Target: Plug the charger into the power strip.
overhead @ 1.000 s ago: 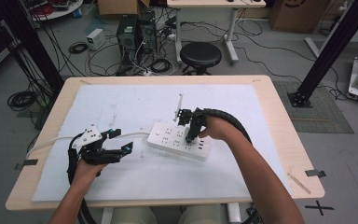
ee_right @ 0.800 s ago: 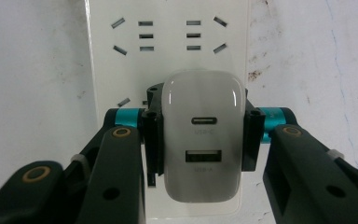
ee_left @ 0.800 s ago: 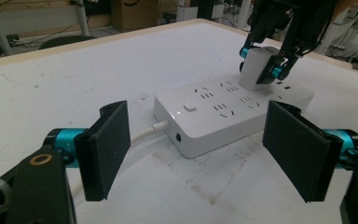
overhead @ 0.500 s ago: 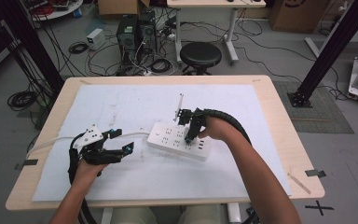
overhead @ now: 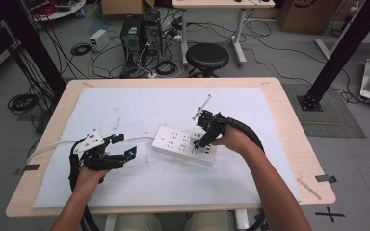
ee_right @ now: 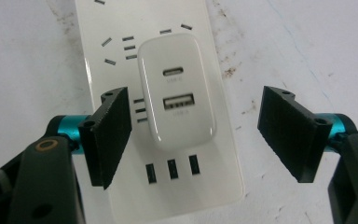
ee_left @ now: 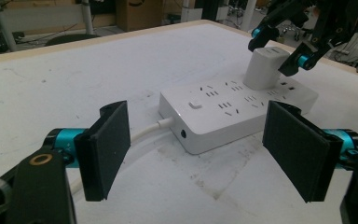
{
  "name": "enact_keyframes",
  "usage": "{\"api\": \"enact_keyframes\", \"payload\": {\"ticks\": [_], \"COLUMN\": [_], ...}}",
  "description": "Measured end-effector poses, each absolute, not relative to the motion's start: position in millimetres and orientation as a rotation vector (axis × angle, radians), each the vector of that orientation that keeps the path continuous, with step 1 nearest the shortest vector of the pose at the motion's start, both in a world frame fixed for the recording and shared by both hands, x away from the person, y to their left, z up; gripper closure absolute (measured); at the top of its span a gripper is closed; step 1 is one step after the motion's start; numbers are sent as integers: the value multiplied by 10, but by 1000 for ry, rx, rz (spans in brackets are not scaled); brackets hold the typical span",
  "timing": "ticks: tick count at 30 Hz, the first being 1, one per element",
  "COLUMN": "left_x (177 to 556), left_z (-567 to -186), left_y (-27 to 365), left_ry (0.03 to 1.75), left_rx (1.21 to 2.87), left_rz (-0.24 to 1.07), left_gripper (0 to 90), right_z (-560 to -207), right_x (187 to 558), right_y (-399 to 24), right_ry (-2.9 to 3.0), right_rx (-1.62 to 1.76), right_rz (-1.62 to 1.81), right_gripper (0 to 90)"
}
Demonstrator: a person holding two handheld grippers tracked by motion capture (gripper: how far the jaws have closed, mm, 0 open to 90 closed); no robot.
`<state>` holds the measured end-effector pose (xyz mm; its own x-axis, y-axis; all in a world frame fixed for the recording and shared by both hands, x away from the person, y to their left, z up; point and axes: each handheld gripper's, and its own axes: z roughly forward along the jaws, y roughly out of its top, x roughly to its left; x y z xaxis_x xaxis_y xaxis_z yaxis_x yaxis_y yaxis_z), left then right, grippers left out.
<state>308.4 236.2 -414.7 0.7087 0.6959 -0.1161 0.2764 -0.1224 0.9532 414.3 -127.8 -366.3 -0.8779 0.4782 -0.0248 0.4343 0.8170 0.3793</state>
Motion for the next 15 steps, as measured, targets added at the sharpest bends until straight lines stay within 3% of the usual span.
{"api": "enact_keyframes", "payload": {"ticks": [4, 15], "left_x": [3065, 3046], "left_z": [-4136, -4117], "left_y": [2361, 2395], "left_ry": [776, 773], "left_rx": [1704, 1693], "left_rz": [434, 439], "left_gripper": [232, 232], "right_z": [-3598, -3523], "right_x": [4091, 3881], "right_y": [-1407, -1856], "right_ry": [2827, 2661], "right_rx": [792, 947], "right_rz": [634, 824], "right_gripper": [212, 212]}}
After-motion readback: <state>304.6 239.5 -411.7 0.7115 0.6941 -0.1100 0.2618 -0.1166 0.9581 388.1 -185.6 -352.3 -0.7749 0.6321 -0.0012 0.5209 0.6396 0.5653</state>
